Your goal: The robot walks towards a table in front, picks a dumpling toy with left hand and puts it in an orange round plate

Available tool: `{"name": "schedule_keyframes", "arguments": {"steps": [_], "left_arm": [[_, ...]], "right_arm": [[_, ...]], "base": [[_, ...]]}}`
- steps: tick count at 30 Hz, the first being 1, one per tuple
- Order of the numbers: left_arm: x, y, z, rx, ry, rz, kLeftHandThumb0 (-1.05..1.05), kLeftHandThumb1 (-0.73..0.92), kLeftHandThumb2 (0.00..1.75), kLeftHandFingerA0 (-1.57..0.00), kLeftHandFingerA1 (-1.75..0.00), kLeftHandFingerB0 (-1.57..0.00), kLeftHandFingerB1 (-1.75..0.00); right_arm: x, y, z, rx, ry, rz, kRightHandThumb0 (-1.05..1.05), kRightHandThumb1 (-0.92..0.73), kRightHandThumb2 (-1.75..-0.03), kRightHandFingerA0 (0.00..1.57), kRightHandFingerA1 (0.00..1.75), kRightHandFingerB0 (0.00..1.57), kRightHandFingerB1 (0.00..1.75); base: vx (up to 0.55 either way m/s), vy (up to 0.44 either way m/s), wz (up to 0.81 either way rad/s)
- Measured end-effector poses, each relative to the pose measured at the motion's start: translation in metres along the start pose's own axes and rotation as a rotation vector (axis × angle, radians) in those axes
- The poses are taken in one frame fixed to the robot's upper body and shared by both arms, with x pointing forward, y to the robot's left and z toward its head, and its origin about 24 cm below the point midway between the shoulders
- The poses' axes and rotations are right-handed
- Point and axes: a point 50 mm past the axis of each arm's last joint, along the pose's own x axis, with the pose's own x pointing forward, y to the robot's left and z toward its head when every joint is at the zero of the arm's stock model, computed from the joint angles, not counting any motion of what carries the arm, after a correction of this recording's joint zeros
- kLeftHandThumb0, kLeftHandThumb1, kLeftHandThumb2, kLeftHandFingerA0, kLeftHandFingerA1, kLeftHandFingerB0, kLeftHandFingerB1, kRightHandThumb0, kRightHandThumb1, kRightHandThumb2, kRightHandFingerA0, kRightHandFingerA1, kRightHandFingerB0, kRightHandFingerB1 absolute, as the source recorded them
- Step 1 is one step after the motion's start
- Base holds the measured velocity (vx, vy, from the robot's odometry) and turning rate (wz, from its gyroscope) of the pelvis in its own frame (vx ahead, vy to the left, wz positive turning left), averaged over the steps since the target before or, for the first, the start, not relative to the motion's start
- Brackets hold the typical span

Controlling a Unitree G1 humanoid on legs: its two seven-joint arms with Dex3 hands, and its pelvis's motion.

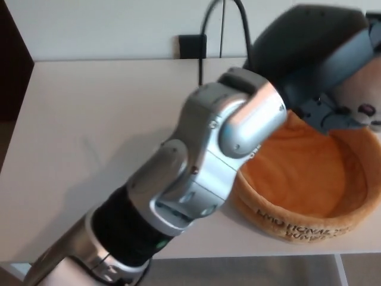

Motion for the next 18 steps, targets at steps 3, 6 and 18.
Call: {"name": "schedule_keyframes", "arguments": {"steps": [3, 6, 18], "left_arm": [[0.004, -0.012, -0.006, 0.018, 0.035, -0.034, -0.14, 0.72, 0.63, -0.76, -1.62, -0.63, -1.44], [0.006, -0.020, -0.013, 0.033, 0.068, -0.058, -0.08, 0.71, 0.59, -0.77, -1.68, -0.59, -1.49], [0.007, -0.046, -0.056, 0.103, 0.227, -0.139, -0.15, 0.76, 0.61, -0.66, -1.61, -0.56, -1.46]], "right_arm": [[0.000, 0.000, -0.002, 0.000, 0.014, 0.005, -0.10, -0.58, -0.56, 0.65, 0.51, 0.45, 0.40], [0.000, 0.000, -0.005, 0.000, 0.031, 0.009, -0.10, -0.57, -0.56, 0.64, 0.52, 0.46, 0.41], [0.001, -0.001, -0.006, 0.007, 0.045, 0.011, -0.10, -0.58, -0.56, 0.64, 0.51, 0.45, 0.41]], "base": [[0.00, 0.000, 0.00], [0.00, 0.000, 0.00], [0.00, 0.000, 0.00]]}}
